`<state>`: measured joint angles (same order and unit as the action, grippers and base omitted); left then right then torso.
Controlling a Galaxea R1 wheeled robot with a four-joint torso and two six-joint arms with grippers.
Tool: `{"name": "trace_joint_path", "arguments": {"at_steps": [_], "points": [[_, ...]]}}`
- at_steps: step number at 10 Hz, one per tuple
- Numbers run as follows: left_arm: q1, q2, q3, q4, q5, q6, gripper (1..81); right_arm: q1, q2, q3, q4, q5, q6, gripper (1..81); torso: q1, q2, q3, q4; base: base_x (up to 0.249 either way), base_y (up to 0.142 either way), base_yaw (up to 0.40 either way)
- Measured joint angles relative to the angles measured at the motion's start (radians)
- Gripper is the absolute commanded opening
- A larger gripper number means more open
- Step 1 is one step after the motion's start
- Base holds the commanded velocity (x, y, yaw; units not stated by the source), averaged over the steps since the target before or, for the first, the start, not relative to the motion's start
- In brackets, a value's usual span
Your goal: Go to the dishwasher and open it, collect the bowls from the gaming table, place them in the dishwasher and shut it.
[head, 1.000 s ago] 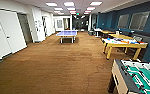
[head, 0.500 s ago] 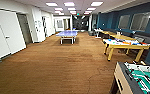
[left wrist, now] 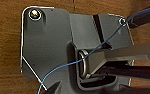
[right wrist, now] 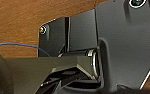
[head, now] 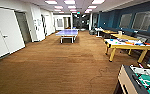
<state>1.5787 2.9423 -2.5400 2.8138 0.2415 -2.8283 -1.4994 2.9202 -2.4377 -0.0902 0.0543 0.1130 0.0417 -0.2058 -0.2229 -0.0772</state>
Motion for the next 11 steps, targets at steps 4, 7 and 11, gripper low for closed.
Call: {"name": "trace_joint_path", "arguments": {"at_steps": [4,7,11], "points": [[0.022,0.003,0.0,0.0,-0.005,0.0,81.1,-0.029,0.003,-0.001,-0.002,-0.01,0.0,81.1,-0.003,-0.002,0.0,0.0,0.187,0.0,0.0],[0.004,0.003,0.0,0.0,0.005,0.0,81.1,-0.005,0.01,-0.002,-0.002,0.002,0.0,81.1,-0.003,-0.002,0.0,0.0,0.185,0.0,0.0],[0.004,0.015,0.0,0.0,0.004,0.0,81.1,-0.006,0.027,-0.018,-0.002,-0.001,0.0,81.1,-0.003,-0.002,0.0,0.0,0.189,0.0,0.0]]}}
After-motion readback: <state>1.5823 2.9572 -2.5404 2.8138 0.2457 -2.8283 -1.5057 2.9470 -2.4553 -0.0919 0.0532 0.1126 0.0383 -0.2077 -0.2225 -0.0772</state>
